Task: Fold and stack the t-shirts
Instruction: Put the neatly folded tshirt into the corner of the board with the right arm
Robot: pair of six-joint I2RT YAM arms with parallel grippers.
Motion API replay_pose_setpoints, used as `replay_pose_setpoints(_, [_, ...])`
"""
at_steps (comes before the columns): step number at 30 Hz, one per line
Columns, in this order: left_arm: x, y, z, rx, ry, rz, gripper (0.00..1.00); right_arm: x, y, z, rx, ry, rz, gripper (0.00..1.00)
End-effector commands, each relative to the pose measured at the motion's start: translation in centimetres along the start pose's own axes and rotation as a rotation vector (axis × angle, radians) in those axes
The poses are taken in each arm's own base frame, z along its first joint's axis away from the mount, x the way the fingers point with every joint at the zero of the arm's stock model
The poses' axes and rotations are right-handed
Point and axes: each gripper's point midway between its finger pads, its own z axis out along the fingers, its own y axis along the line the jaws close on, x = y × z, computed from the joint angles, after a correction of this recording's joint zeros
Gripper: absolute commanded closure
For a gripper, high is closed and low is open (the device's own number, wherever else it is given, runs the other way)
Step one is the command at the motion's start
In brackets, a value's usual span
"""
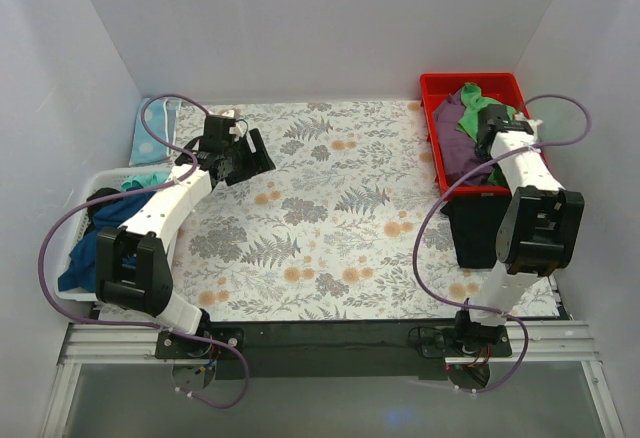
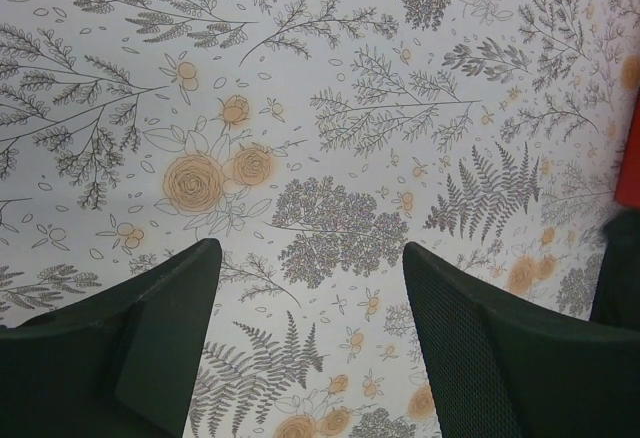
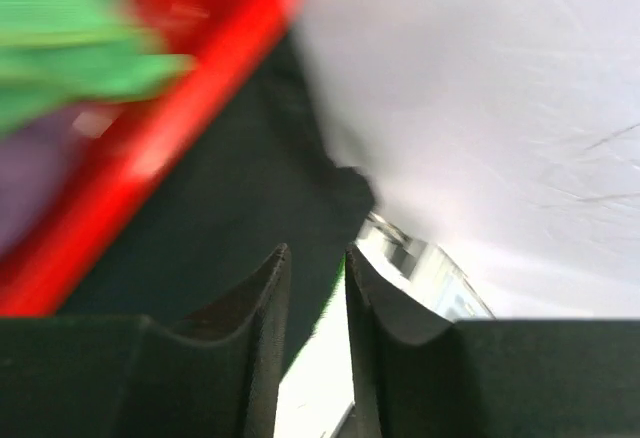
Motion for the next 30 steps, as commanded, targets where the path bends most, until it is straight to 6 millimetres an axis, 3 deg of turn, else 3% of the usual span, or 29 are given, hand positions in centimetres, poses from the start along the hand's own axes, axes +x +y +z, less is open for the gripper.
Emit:
replay_pose_setpoints(1, [-0.9, -0.2, -1.3, 0.008, -0.040, 0.017, 0.28, -3.1, 2.7, -9.0, -0.210, -0.200, 0.025, 0.70])
replay_pose_setpoints(6, [-1.6, -0.5, -1.6, 0.008, -0.056, 0.023, 0.28, -2.7, 9.2, -19.1, -0.707, -0.324, -0.102, 0.79])
replay_pose_setpoints(9, [-1.9, -0.6, -1.6, 0.006, -0.058, 0.026, 0.28, -1.8, 11.1, -25.2, -0.984, -0.390, -0.165, 0.80])
replay_pose_setpoints(12, [-2.2, -0.7, -1.7, 0.004, -0.060, 0.026, 0.28, -1.5, 11.3, -29.6, -1.151, -0.453, -0.171, 0.80])
replay_pose_setpoints(16, [-2.3, -0.7, -1.8, -0.002, -0.060, 0.029, 0.28, -1.5, 10.7, -32.9, -1.233, -0.511, -0.165, 0.77])
replay_pose_setpoints(25, [-3.7, -0.6, -2.7, -0.039, -0.098, 0.053, 0.28, -0.4, 11.5, -37.2, -1.374, -0.581, -0.215, 0.78])
replay_pose_setpoints(30, [-3.4, -0.2, -2.9, -0.056, -0.097, 0.050, 0.28, -0.4, 12.3, -39.7, -1.468, -0.645, -0.256, 0.81])
